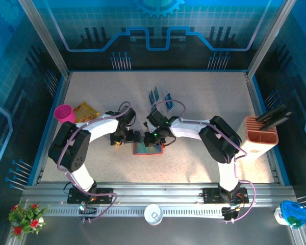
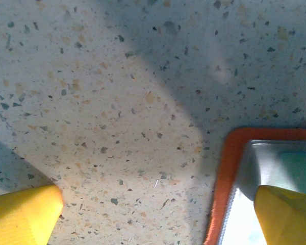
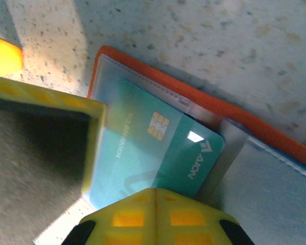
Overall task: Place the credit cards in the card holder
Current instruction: Insert the credit card into the card slot.
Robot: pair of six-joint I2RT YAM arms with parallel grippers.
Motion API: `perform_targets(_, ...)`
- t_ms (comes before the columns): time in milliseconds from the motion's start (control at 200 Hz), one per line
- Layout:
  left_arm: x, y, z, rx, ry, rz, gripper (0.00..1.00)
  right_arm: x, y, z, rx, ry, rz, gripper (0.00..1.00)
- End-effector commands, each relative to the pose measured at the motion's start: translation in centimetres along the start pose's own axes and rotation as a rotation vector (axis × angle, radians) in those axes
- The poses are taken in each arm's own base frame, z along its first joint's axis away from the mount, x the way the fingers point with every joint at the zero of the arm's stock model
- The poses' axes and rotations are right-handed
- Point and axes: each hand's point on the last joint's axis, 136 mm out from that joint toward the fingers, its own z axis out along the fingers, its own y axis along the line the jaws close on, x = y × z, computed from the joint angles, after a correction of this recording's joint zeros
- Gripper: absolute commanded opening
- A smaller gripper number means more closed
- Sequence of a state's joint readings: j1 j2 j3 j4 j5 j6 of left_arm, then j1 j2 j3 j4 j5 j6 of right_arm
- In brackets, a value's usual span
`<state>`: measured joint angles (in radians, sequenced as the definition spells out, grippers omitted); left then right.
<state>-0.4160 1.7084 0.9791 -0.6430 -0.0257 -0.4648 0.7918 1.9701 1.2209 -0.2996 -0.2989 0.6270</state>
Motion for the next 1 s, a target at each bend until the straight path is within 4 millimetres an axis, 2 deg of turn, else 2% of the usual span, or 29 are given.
perform_targets(0, 1.7, 0.9, 2.0, -0.018, 0.08, 0.018, 0.99, 1.2, -0.2, 1.2, 0.022, 0.063, 0.01, 0.06)
perform_targets(190, 1.1, 0.2, 0.9, 0.01, 0.047, 0.02, 0.99, 0.4, 0.7, 0.2, 0.001, 0.04, -0.006, 0.06)
perform_targets(365, -0.2, -0.8, -1.8, 0.058, -0.016, 0.017, 0.99, -0.6, 0.7, -3.1, -0.003, -0.048, 0.006, 0.06)
perform_targets(490, -1.0, -0.9, -3.4, 0.075, -0.063, 0.001, 0.99, -0.5, 0.0, -4.4, 0.01, -0.072, 0.023, 0.06)
perform_targets(590, -1.2, 0.0, -3.9, 0.052, -0.082, -0.026, 0.99, -0.4, -0.5, -4.3, 0.017, -0.066, 0.031, 0.06)
perform_targets(765, -0.8, 2.7, -3.8, -0.02, -0.1, -0.099, 0.99, -0.3, -0.3, -3.6, 0.007, -0.055, 0.031, 0.06)
perform_targets(996, -0.1, 2.4, -2.2, 0.004, -0.037, -0.107, 0.99, -0.4, 0.1, -2.3, 0.004, -0.031, 0.015, 0.06)
